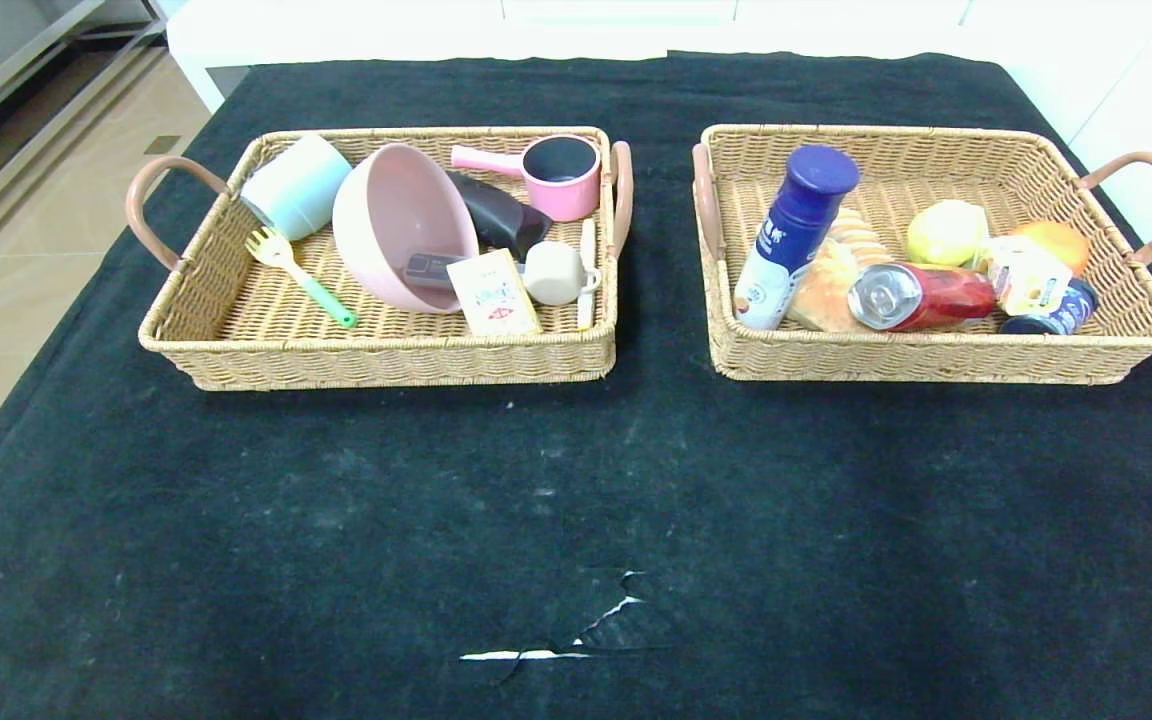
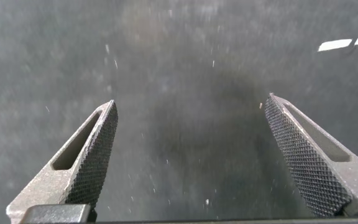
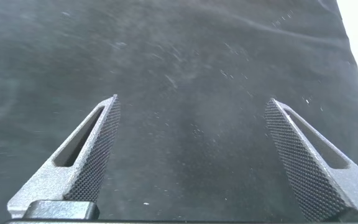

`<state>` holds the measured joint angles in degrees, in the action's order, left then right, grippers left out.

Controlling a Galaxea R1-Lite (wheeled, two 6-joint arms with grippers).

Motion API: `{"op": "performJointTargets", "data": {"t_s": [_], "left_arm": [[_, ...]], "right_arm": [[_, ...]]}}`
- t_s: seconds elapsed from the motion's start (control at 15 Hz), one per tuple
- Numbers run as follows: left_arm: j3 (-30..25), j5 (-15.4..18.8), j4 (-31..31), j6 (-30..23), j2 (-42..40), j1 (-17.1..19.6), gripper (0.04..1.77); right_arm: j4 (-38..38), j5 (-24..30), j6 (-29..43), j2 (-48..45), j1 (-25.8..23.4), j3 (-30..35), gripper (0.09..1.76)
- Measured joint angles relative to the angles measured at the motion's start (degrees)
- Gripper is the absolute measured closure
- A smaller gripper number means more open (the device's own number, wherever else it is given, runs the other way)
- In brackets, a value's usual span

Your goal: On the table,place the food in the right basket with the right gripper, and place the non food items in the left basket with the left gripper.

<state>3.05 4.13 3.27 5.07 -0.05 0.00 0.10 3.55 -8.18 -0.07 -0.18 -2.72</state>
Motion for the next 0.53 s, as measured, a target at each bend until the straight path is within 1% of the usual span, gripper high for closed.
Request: {"op": "performJointTargets", "data": {"t_s": [0.07, 0.13, 0.33, 0.53], "left_arm": [[-0.24, -0.15, 0.00, -0.17, -0.02, 0.00, 0.09], [-0.35, -0.30, 0.04, -0.44, -0.02, -0.02, 0.09], [-1.48, -3.08, 0.78, -0.61, -0.02, 0.00, 0.09], [-1.90, -3.32, 0.72, -0.65, -0.02, 0.00, 0.09]], "right_arm": [[-1.11, -0.63, 0.05, 0.00, 0.00, 1.16, 0.15], [-0.62, -0.91, 0.27, 0.00, 0.00, 1.99, 0.15], [-0.62, -0.90, 0.77, 0.00, 0.00, 2.54, 0.15], [-0.48, -0.55, 0.72, 0.00, 0.00, 2.56, 0.15]]}}
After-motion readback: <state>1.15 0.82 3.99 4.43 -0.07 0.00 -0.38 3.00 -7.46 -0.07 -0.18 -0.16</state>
